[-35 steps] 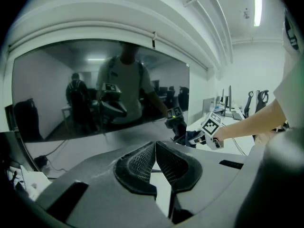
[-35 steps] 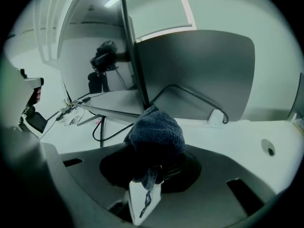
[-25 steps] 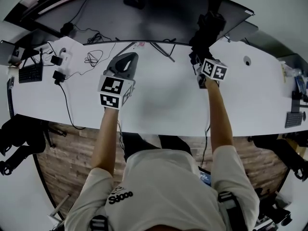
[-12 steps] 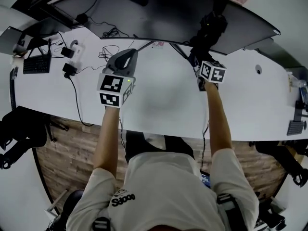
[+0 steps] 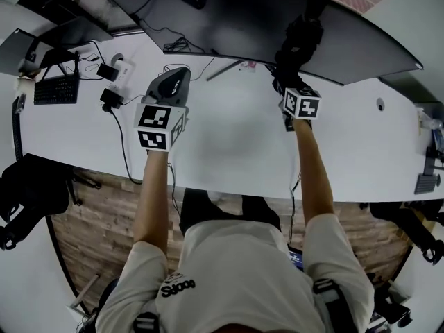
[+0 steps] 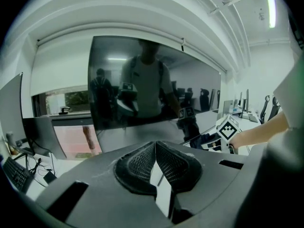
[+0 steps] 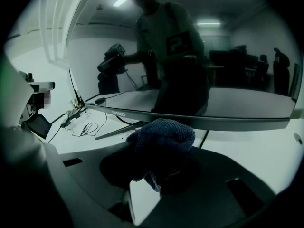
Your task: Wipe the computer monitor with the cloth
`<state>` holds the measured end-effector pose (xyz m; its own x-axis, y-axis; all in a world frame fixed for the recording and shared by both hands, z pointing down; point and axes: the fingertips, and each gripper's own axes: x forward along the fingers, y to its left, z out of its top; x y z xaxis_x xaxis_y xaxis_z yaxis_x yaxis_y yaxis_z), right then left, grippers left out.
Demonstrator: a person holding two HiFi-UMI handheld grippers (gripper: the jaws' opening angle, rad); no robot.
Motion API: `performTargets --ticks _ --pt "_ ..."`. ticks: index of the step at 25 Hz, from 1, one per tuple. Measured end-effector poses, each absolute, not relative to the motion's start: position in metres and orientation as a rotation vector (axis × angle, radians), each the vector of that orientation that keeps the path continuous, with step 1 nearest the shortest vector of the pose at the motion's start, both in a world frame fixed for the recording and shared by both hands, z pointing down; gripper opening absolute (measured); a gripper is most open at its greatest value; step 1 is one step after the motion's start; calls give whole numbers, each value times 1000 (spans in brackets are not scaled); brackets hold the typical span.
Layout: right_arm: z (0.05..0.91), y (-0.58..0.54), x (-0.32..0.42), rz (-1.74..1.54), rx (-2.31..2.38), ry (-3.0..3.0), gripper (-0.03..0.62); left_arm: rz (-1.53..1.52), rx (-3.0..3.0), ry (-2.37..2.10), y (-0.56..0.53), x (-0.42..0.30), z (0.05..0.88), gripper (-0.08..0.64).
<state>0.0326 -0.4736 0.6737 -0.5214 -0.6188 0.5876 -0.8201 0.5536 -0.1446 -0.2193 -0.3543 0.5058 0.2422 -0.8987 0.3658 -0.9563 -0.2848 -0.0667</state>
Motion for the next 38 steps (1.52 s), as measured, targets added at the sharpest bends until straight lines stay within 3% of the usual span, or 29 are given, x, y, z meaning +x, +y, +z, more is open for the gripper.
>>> performTargets --ticks 38 --pt "656 -409 -376 531 917 -2431 89 449 2283 -1824 -293 -506 509 17"
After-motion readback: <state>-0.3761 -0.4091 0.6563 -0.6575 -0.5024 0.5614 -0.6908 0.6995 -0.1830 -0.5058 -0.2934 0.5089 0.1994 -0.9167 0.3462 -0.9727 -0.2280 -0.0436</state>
